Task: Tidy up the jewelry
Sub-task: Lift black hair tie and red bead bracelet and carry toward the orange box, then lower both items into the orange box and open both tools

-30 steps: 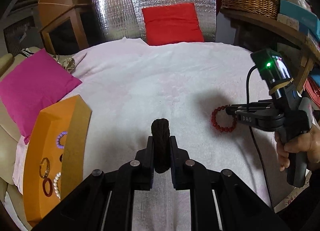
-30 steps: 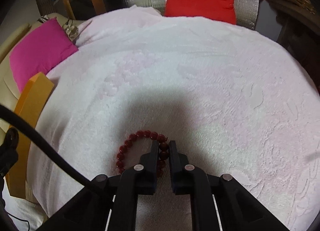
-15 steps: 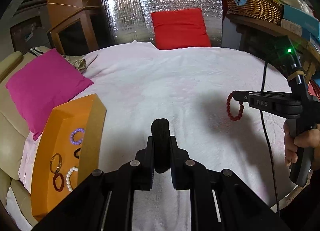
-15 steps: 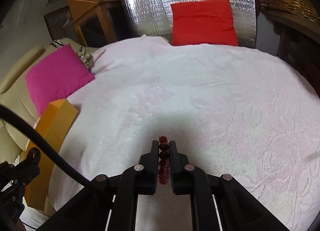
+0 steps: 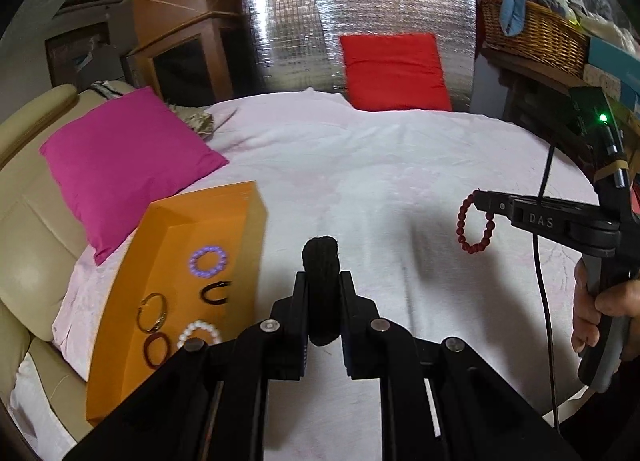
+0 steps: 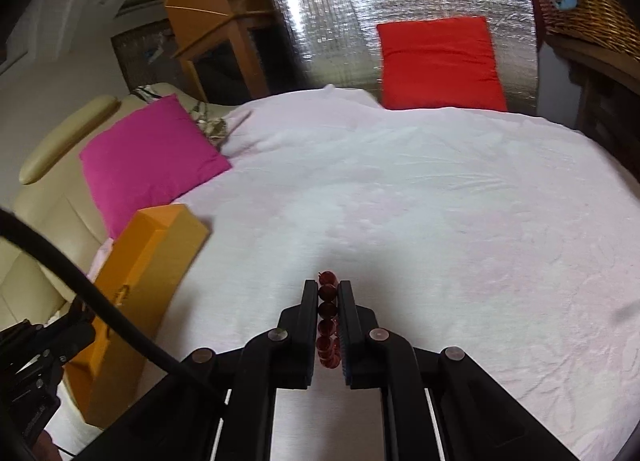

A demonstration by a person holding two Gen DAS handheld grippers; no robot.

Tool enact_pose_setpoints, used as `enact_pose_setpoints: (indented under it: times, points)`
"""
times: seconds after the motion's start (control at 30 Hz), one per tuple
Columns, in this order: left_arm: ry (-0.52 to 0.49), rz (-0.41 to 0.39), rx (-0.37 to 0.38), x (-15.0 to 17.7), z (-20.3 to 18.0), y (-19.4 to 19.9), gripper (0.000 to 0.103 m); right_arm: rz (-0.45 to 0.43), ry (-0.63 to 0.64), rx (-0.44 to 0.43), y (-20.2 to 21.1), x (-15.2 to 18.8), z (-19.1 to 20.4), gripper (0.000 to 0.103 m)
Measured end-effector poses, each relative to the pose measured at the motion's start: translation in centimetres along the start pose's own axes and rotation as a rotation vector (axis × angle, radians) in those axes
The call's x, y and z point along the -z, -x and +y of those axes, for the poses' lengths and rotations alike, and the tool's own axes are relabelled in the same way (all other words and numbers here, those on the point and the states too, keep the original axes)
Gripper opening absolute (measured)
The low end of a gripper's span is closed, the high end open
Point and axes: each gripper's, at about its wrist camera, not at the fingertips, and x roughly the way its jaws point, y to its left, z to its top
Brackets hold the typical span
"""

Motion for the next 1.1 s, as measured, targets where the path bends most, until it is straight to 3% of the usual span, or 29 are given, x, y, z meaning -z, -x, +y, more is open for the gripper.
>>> enact_pose_setpoints:
  times: [0.33, 0.77, 1.1]
  points:
    - [0.084, -0.001, -0.062, 1.7, 6.2, 1.2, 0.014, 0.002, 0.028, -0.12, 0.2, 1.3, 5.4, 0.011]
    - [0.23, 0.073, -0.196, 6.8, 15.5, 1.6, 0.014, 0.056, 0.11, -0.318, -0.4, 1.6, 13.8, 0.011]
    - [0.264, 0.104, -0.228, 7.1, 17.9, 0.3, 0.014, 0.087, 0.132, -0.457, -2.0, 0.4, 18.3, 0.011]
